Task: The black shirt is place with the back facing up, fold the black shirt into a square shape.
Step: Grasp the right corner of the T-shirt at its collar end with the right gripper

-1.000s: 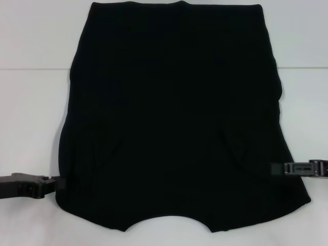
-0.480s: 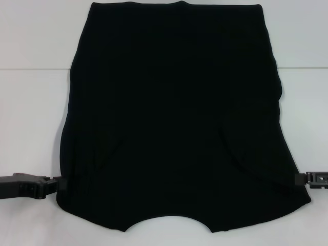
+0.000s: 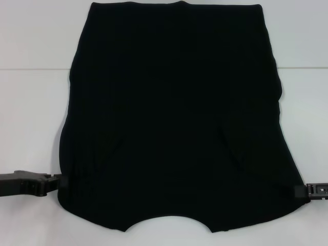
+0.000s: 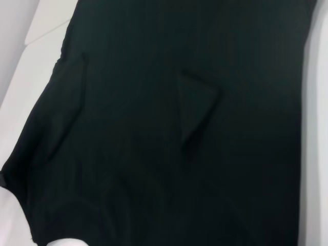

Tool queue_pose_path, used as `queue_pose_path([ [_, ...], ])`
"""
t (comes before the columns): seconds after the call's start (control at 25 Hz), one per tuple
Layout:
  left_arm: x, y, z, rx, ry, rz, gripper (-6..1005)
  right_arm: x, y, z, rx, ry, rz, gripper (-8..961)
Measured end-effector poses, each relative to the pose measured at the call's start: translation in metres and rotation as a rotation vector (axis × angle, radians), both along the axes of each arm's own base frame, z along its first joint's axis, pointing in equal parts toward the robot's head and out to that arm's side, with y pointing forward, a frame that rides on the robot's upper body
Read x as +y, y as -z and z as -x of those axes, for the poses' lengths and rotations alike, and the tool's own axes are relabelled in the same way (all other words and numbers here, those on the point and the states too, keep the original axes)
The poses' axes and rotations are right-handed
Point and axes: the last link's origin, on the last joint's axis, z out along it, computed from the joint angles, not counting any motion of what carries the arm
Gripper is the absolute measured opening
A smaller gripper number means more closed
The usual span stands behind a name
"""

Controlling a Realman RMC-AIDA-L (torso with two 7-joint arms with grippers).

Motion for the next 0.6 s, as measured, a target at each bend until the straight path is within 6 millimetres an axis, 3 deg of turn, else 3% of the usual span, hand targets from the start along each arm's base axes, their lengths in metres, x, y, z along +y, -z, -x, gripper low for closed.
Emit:
queue_pose_path([
  [0.6, 0.0015, -0.0011, 0.0003, 0.005, 0.000, -0.006, 74, 0.0034, 0.0094, 0.0072, 0.010, -0.004, 0.024, 894],
])
